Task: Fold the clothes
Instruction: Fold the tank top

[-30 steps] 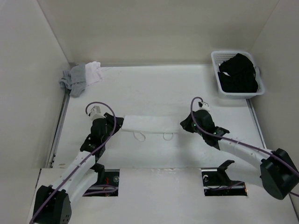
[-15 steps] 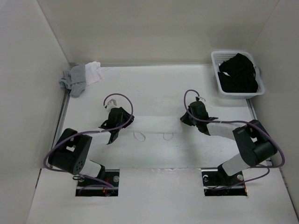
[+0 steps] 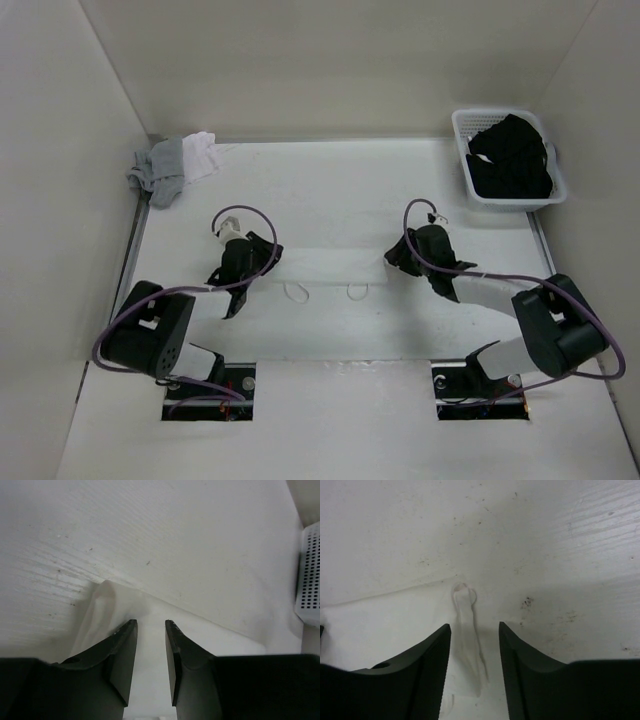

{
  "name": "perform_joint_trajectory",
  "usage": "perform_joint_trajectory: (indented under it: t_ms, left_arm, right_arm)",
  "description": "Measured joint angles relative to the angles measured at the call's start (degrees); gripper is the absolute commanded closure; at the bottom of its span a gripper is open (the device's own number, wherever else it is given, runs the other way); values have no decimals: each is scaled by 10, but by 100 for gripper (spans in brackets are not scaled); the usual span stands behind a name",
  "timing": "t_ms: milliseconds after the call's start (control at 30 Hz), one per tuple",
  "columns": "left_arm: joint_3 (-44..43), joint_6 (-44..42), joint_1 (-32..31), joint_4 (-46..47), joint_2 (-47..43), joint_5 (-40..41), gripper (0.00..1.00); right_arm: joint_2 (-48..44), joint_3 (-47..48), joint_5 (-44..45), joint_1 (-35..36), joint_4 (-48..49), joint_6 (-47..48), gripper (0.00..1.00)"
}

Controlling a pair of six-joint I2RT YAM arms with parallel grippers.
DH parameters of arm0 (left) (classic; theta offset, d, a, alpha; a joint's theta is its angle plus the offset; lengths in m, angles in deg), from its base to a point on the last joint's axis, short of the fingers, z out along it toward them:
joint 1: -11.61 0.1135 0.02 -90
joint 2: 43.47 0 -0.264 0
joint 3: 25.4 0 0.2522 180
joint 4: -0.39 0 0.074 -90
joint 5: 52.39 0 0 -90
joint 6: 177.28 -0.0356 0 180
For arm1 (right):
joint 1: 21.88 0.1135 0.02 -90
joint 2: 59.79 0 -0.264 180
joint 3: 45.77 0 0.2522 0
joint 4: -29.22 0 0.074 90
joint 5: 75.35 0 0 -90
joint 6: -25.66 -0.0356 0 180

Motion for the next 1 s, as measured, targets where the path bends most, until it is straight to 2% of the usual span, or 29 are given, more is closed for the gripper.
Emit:
perform_joint_trajectory:
  t_ms: [233,400,600,833,1000]
  left_arm:
    - [0,-1,12,-18,-103,-9,70]
    - [0,-2,20,-34,-127,-10,69]
    - [0,-1,22,-49,-127,-14,69]
    - [0,-1,18,-58,-164,-14,69]
    - [0,-1,6,-58,-178,-14,68]
  right_arm:
    - [-8,-48,-38,0,56,-27,43]
    - [0,-57,-78,0,87,-42,45]
    - [22,-59,-107,0,107,-66,63]
    - [48,-55,-114,-5,112,-89,95]
    - [16,-76,-111,-24,104,-98,98]
